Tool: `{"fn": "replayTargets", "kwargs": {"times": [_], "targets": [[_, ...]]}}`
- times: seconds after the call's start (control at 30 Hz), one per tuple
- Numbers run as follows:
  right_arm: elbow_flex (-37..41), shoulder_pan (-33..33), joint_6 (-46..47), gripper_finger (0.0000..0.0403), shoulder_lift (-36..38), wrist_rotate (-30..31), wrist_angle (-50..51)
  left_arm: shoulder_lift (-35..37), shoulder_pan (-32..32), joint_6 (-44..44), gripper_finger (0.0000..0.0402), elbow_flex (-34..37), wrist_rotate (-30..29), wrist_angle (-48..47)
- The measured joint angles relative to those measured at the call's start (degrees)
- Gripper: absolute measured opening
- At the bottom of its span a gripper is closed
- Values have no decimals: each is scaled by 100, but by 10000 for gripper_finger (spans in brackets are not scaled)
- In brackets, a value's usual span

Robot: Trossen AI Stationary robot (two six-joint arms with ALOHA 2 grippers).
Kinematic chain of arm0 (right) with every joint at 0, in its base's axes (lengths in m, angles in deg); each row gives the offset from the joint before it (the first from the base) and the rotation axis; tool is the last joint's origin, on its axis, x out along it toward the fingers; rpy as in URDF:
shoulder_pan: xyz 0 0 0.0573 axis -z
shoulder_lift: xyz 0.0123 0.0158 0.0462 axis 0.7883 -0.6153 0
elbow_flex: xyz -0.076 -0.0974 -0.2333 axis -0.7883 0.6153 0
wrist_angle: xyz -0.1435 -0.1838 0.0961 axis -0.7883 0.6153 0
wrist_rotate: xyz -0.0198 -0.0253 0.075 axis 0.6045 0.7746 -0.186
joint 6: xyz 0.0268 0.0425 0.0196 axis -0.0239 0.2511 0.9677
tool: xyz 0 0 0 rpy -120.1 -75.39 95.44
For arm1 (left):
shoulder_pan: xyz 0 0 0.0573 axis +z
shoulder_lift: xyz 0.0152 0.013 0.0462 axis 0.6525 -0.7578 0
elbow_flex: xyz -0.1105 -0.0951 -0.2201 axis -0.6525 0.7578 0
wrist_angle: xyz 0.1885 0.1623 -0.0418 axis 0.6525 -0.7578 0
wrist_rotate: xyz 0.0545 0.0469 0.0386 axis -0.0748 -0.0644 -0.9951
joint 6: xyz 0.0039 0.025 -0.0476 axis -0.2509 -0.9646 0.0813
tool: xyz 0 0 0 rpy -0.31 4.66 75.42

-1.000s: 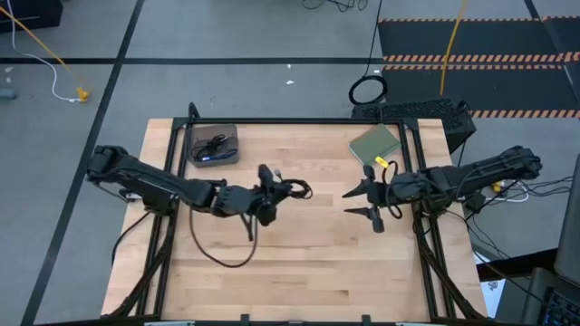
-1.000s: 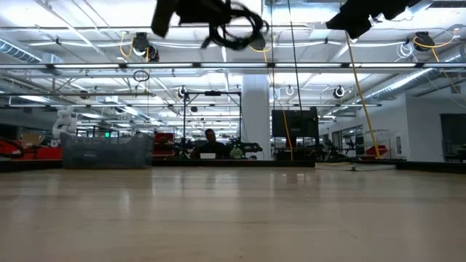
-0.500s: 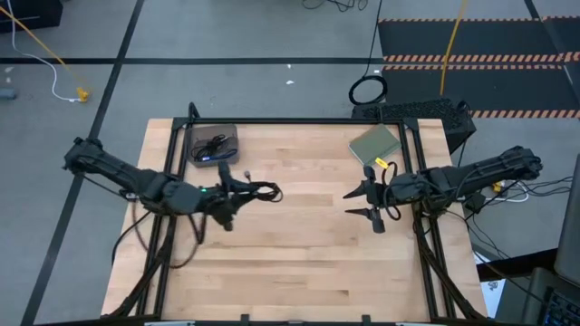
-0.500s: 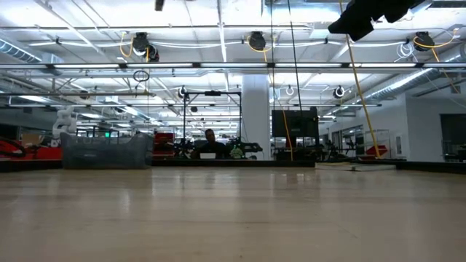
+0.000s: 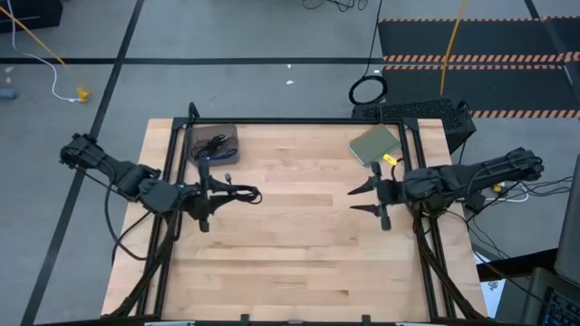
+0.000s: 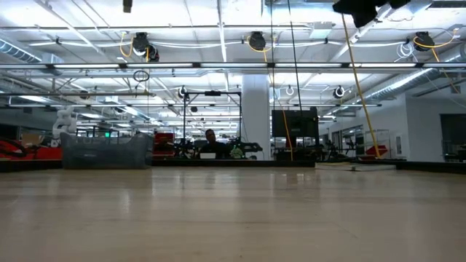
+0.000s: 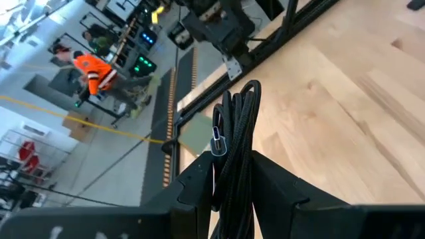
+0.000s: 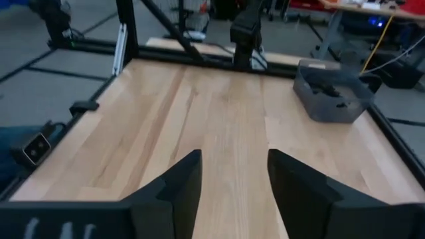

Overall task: Pick and place USB-C Cables
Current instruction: Put the black charger cable into the black bin

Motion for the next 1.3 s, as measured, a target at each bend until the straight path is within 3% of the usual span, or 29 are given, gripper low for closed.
{"fn": "replayTargets", "kwargs": {"times": [0.5,0.8,1.03,1.3], "targets": [[0,0,-107,62,515,3,153,284,4,461,92,0,-249,-849],[0,0,-348,21,540,-6,148,284,85,968,92,0,-399,-844],[0,2,-482,5,540,-6,73,284,485,1457,92,0,-587,-843],[0,2,-671,4,540,-8,52,514,1452,1596,92,0,-495,-825]]}}
